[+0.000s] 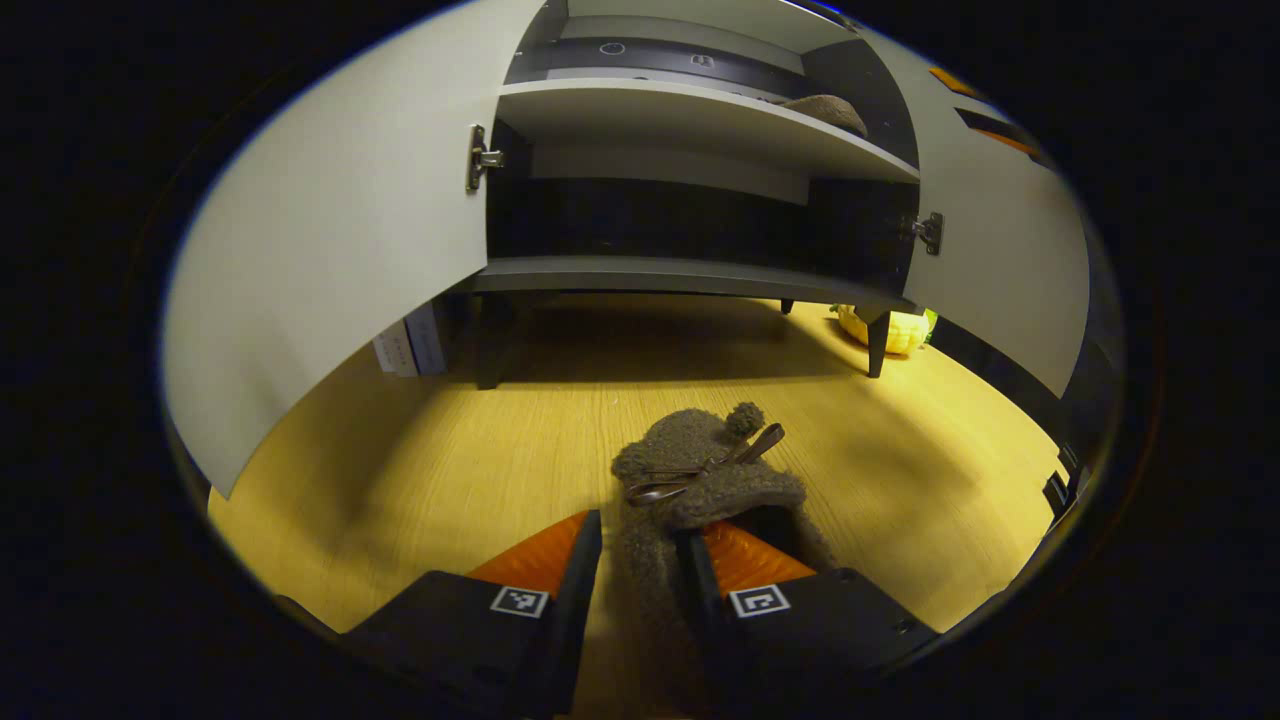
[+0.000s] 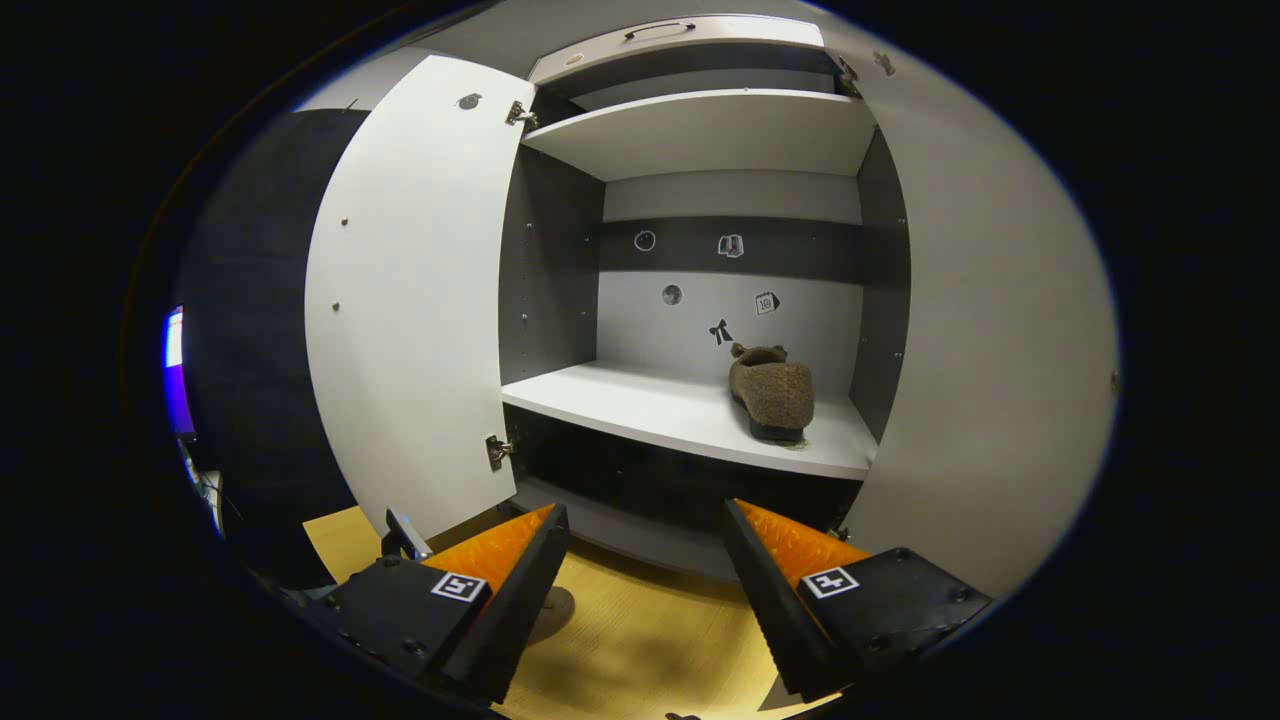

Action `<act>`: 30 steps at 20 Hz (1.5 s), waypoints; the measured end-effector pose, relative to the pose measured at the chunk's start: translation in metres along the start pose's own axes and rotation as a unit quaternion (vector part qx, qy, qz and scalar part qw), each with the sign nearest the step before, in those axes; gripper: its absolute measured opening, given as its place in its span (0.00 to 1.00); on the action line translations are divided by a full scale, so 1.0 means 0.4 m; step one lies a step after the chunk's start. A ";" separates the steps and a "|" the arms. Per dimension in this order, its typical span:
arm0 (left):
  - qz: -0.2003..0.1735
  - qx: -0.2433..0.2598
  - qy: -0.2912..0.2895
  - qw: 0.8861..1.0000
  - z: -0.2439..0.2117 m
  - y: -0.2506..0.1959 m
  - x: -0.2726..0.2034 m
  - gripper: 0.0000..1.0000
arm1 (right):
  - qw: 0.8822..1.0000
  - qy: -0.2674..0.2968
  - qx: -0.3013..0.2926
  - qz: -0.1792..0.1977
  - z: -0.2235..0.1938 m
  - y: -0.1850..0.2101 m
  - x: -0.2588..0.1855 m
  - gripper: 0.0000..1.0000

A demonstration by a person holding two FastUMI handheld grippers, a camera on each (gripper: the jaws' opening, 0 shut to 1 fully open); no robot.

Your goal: Grab one shoe with the right hand and put it into the shoe cabinet, grab the other shoe with the left hand and put it into the shoe cabinet; then close the right door with the right hand and the left door with the left hand.

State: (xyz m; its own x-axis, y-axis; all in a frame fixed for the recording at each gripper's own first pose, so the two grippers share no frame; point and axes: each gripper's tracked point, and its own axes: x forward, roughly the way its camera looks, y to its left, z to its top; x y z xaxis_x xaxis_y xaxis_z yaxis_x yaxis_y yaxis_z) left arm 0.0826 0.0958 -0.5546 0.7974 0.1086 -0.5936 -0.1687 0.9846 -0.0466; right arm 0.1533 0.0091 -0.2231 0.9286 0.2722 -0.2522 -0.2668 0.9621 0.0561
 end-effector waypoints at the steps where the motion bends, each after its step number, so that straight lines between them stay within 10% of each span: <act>1: 0.006 0.004 -0.001 1.000 0.005 0.000 0.008 0.47 | 1.000 0.004 -0.002 0.000 -0.008 -0.002 0.000 0.98; 6: 0.017 0.006 0.003 1.000 0.010 0.010 0.020 0.07 | 1.000 0.016 -0.012 0.012 -0.028 0.003 0.005 0.99; 13: 0.020 0.014 -0.007 1.000 0.124 -0.033 -0.107 0.05 | 1.000 0.008 -0.010 0.025 0.001 0.008 -0.001 0.98; 30: 0.043 -0.004 -0.059 0.997 0.793 -0.081 -0.469 0.05 | 0.997 -0.062 -0.055 0.004 0.171 -0.064 0.010 0.98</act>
State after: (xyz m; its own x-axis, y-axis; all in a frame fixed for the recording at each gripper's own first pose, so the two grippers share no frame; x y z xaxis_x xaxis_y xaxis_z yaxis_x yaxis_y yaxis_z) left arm 0.1222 0.0871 -0.1866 0.8420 0.2085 -0.4975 -0.2438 0.9698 -0.0061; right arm 0.1817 -0.0135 -0.1596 0.9496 0.2856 -0.1296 -0.2940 0.9544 -0.0512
